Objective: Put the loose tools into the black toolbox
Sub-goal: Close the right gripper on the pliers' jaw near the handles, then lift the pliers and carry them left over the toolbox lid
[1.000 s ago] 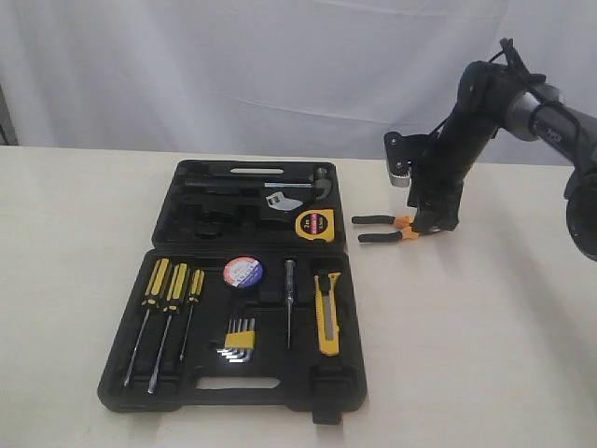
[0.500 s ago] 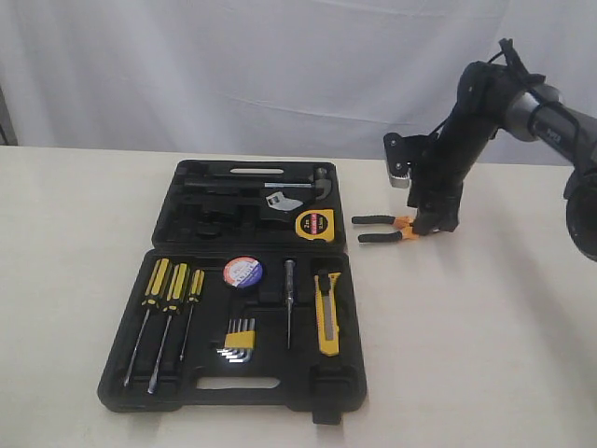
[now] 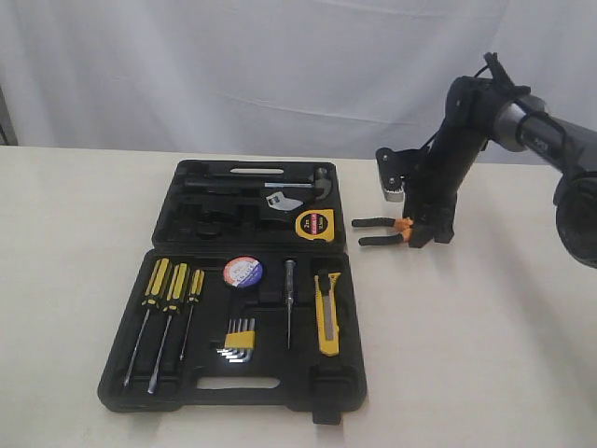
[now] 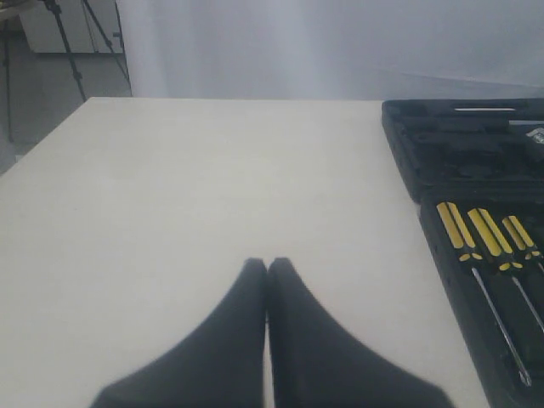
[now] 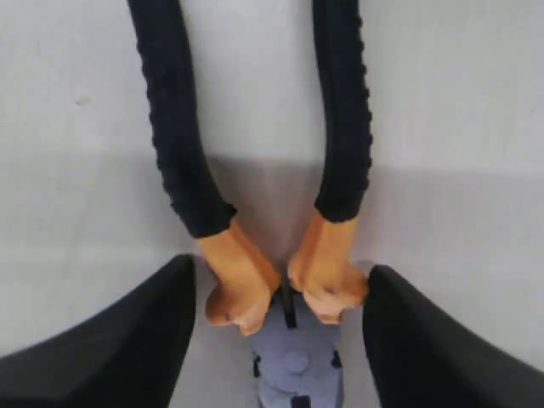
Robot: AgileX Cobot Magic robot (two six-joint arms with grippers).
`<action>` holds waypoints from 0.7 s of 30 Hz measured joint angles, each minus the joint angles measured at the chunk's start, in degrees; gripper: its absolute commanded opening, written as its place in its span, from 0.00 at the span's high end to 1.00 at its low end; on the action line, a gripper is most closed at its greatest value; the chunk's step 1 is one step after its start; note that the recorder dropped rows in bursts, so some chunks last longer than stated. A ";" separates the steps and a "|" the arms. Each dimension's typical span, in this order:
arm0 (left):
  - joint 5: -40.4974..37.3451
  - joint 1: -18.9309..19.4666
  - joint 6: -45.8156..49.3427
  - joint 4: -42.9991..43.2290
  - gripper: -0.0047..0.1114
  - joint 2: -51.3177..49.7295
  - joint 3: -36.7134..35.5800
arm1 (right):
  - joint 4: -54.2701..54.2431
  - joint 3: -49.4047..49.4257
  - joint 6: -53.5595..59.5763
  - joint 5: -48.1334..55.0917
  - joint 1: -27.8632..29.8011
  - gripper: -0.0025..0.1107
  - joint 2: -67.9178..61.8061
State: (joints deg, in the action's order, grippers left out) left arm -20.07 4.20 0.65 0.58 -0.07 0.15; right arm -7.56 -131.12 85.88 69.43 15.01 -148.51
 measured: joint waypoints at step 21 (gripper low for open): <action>0.00 0.00 0.00 0.00 0.96 0.00 0.00 | 0.00 0.10 -6.16 0.33 -0.27 0.79 6.27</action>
State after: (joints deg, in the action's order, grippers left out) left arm -20.07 4.20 0.65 0.58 -0.07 0.15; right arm -7.56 -131.02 79.72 69.76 14.74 -142.25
